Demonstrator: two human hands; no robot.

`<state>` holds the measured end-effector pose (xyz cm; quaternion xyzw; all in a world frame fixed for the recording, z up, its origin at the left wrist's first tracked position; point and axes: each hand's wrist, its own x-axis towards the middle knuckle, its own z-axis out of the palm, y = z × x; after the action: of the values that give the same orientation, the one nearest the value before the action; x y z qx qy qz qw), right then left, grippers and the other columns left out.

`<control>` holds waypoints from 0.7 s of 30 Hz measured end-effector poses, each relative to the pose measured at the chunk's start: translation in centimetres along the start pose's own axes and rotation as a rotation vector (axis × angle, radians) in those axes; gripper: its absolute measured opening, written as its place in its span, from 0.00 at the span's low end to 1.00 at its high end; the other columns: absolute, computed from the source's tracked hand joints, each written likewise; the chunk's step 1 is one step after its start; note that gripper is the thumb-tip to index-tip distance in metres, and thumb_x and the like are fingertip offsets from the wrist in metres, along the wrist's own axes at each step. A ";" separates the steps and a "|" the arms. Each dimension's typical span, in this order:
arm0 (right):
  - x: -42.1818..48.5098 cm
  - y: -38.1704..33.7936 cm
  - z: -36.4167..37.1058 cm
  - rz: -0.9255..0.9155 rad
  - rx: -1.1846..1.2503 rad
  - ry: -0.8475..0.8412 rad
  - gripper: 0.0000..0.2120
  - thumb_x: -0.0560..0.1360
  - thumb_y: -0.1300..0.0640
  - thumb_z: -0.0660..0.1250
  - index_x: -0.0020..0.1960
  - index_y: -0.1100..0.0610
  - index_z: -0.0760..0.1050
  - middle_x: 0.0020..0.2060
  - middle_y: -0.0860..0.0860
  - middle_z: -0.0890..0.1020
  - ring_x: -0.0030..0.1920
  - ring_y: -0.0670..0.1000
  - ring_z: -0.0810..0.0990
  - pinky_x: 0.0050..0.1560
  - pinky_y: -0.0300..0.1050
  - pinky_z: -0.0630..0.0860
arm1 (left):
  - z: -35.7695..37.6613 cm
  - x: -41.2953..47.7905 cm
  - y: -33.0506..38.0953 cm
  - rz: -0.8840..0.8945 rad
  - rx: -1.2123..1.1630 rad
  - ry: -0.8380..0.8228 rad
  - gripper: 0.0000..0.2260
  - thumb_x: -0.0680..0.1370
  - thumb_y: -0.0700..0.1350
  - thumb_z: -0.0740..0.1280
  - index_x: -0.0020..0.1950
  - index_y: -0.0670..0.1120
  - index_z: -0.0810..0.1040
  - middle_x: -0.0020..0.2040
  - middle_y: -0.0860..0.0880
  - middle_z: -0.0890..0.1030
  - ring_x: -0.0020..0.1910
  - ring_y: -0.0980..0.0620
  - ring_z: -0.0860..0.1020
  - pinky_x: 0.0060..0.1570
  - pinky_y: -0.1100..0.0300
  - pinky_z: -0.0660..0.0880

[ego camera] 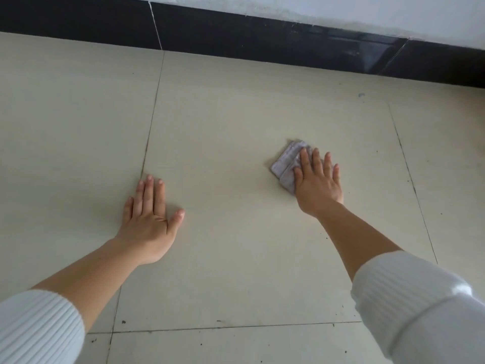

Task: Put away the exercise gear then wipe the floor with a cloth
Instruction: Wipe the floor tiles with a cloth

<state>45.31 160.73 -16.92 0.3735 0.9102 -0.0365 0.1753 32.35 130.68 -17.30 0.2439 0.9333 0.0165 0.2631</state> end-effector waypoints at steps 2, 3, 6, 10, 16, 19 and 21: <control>0.2 -0.6 0.1 -0.005 0.066 0.011 0.26 0.82 0.49 0.38 0.77 0.53 0.34 0.77 0.52 0.38 0.76 0.53 0.35 0.75 0.49 0.36 | -0.1 0.0 0.1 -0.002 -0.003 -0.022 0.33 0.80 0.60 0.43 0.75 0.46 0.30 0.75 0.48 0.28 0.73 0.51 0.29 0.72 0.53 0.33; 0.2 -0.8 0.0 -0.016 0.104 0.023 0.26 0.82 0.50 0.39 0.77 0.55 0.35 0.77 0.54 0.39 0.76 0.53 0.35 0.75 0.48 0.36 | -0.2 0.0 0.1 -0.001 -0.004 -0.029 0.33 0.80 0.60 0.43 0.74 0.46 0.30 0.74 0.48 0.28 0.73 0.52 0.29 0.72 0.53 0.33; -0.2 -1.3 0.0 -0.033 0.243 0.040 0.28 0.82 0.49 0.44 0.78 0.58 0.39 0.77 0.56 0.41 0.77 0.54 0.37 0.75 0.48 0.37 | -0.3 0.0 0.1 -0.002 -0.004 -0.037 0.33 0.80 0.60 0.44 0.74 0.47 0.30 0.74 0.48 0.28 0.73 0.51 0.28 0.72 0.54 0.33; -3.6 -2.4 1.3 -0.067 0.294 0.076 0.31 0.81 0.44 0.45 0.78 0.57 0.41 0.77 0.55 0.42 0.77 0.53 0.38 0.75 0.47 0.37 | -0.5 -0.1 0.2 -0.002 -0.002 -0.043 0.33 0.80 0.60 0.44 0.75 0.46 0.30 0.74 0.48 0.28 0.73 0.51 0.28 0.72 0.53 0.33; -10.2 -3.2 3.4 -0.187 0.266 0.041 0.32 0.80 0.41 0.42 0.77 0.55 0.35 0.76 0.52 0.36 0.75 0.49 0.31 0.72 0.43 0.31 | -0.7 0.0 0.3 -0.011 0.021 -0.069 0.32 0.80 0.60 0.42 0.74 0.45 0.30 0.74 0.47 0.27 0.73 0.50 0.28 0.72 0.52 0.33; -14.0 -3.1 4.6 -0.240 0.283 0.023 0.31 0.80 0.41 0.40 0.75 0.54 0.32 0.75 0.51 0.34 0.73 0.47 0.28 0.71 0.40 0.26 | -0.3 -0.2 0.3 -0.003 0.012 -0.006 0.32 0.80 0.59 0.44 0.76 0.44 0.33 0.75 0.46 0.30 0.74 0.49 0.30 0.73 0.51 0.34; -16.8 -2.8 5.7 -0.265 0.295 0.020 0.29 0.81 0.43 0.41 0.76 0.55 0.35 0.76 0.51 0.37 0.73 0.46 0.28 0.71 0.40 0.26 | -0.1 -0.4 0.6 0.001 0.013 0.055 0.32 0.81 0.57 0.45 0.77 0.43 0.35 0.76 0.46 0.33 0.75 0.49 0.33 0.72 0.50 0.35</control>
<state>56.09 146.38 -16.63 0.2724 0.9379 -0.1886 0.1032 32.82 131.07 -16.91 0.2455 0.9401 0.0175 0.2357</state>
